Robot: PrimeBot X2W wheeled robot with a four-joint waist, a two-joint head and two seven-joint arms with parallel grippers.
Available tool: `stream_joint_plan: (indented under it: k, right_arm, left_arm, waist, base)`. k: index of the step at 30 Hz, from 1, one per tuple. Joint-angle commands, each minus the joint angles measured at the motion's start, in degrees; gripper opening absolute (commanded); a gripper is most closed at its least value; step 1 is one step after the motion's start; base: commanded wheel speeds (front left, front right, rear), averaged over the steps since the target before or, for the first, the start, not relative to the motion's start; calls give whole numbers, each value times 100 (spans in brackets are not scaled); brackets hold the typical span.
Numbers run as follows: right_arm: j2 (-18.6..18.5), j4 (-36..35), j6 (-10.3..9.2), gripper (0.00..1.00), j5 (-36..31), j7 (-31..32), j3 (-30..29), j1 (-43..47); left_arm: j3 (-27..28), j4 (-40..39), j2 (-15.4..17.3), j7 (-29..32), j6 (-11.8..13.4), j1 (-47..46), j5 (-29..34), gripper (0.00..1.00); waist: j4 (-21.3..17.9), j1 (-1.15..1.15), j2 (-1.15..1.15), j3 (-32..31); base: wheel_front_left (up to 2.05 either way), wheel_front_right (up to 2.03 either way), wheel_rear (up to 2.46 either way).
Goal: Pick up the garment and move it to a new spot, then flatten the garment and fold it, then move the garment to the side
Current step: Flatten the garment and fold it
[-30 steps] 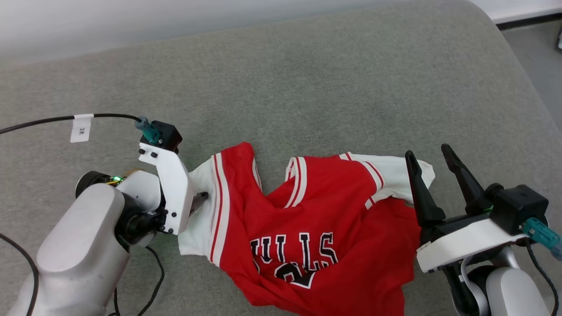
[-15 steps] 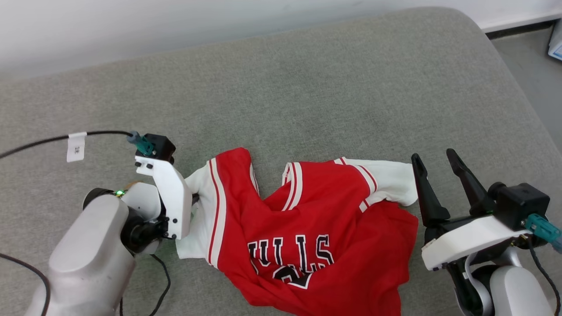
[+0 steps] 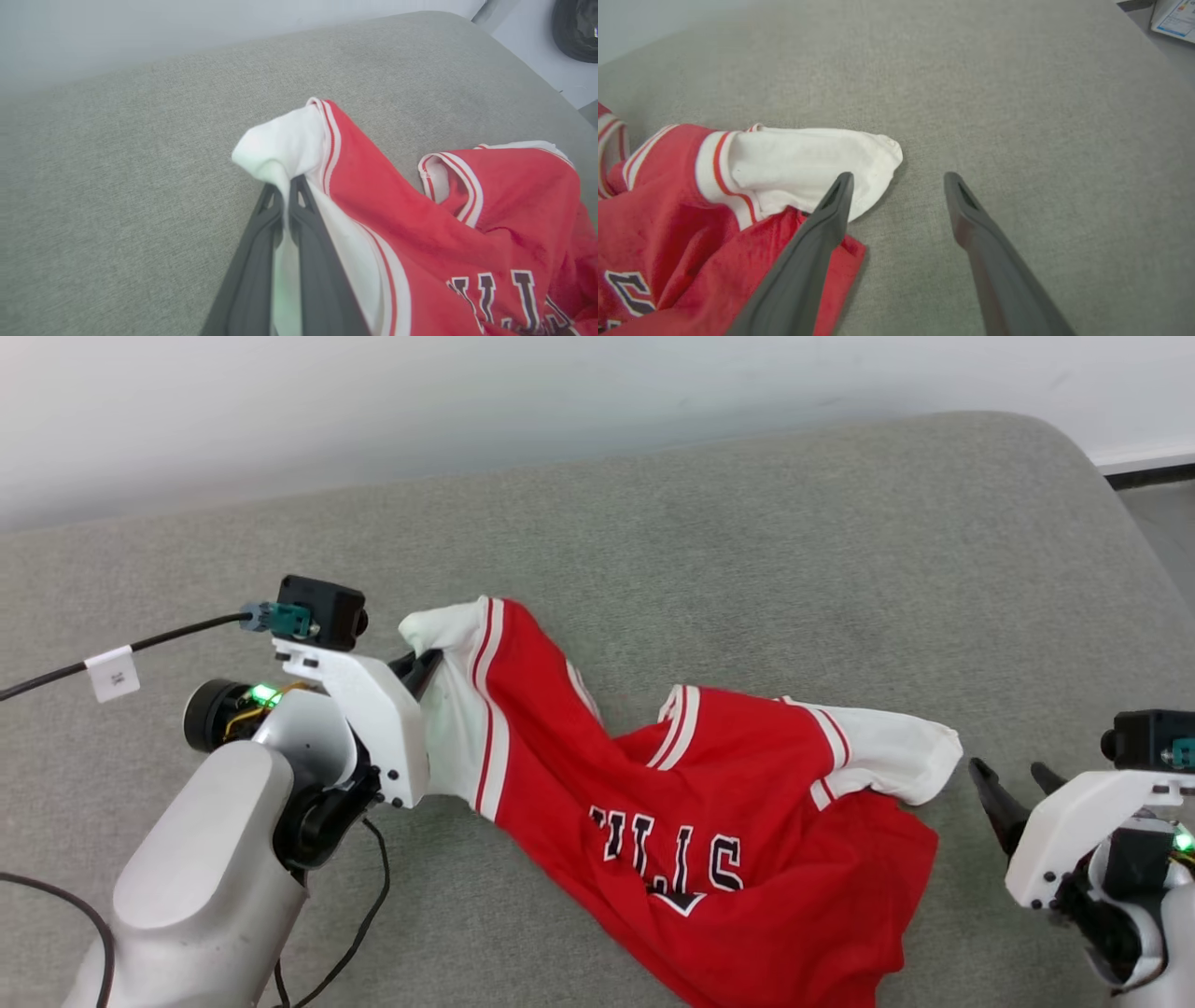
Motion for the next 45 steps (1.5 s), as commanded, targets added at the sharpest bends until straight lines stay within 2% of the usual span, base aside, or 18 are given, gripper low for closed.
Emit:
stream_joint_plan:
  k: [1, 8, 13, 14, 15, 16, 23, 30, 34, 39, 45]
  right_arm:
    - [-156, 244, -2, 100, 110, 362, 23, -238]
    - [-420, 1077, -2, 100, 366, 1287, 292, -1036]
    - [-448, 1709, -2, 100, 494, 1644, 564, -1416]
    - [-335, 2129, -1, 99, 635, 1965, 723, -1415]
    - [-312, 2224, 7, 40, 686, 2022, 752, -1422]
    - [-307, 2300, 7, 0, 722, 2056, 779, -1445]
    - [-568, 2338, -1, 0, 751, 1762, 864, -1729]
    - [-939, 1743, -2, 0, 541, 1284, 1092, -2133]
    - [-1087, 1534, -2, 0, 298, 1031, 1172, -2524]
    - [-1031, 1702, -2, 0, 44, 633, 1190, -3197]
    - [-949, 1988, -3, 0, -239, 38, 1158, -4343]
  left_arm:
    - [3, -189, 35, -45, 57, 82, 54, 0]
    - [-83, -959, 50, 36, 196, 26, 155, 0]
    - [-130, -1252, 58, 57, 219, -24, 196, 0]
    - [-147, -1322, 57, 46, 221, 0, 193, 0]
    - [-150, -1333, 59, 37, 227, 19, 188, 0]
    - [-150, -1348, 67, 31, 231, 40, 177, 0]
    - [-55, -1300, 118, -108, 247, 153, 115, 0]
    - [223, -1006, 113, -555, 373, -83, 128, 0]
    - [364, -532, 33, -772, 337, -449, 89, 0]
    - [523, 337, -113, -1163, 170, -1153, 71, 0]
    - [681, 1214, -214, -1682, 78, -2298, 171, 0]
  waist:
    - [93, 0, 0, 45]
    - [387, 0, 0, 386]
    - [562, 0, 0, 559]
    - [629, 0, 0, 574]
    - [642, 0, 0, 573]
    - [653, 0, 0, 570]
    - [649, 0, 0, 412]
    - [681, 0, 0, -17]
    - [730, 0, 0, -200]
    - [764, 0, 0, -264]
    - [769, 0, 0, 50]
  base:
    - [0, 0, 0]
    - [0, 0, 0]
    - [0, 0, 0]
    - [0, 0, 0]
    - [0, 0, 0]
    - [0, 0, 0]
    - [0, 0, 0]
    - [0, 0, 0]
    - [0, 0, 0]
    - [0, 0, 0]
    - [0, 0, 0]
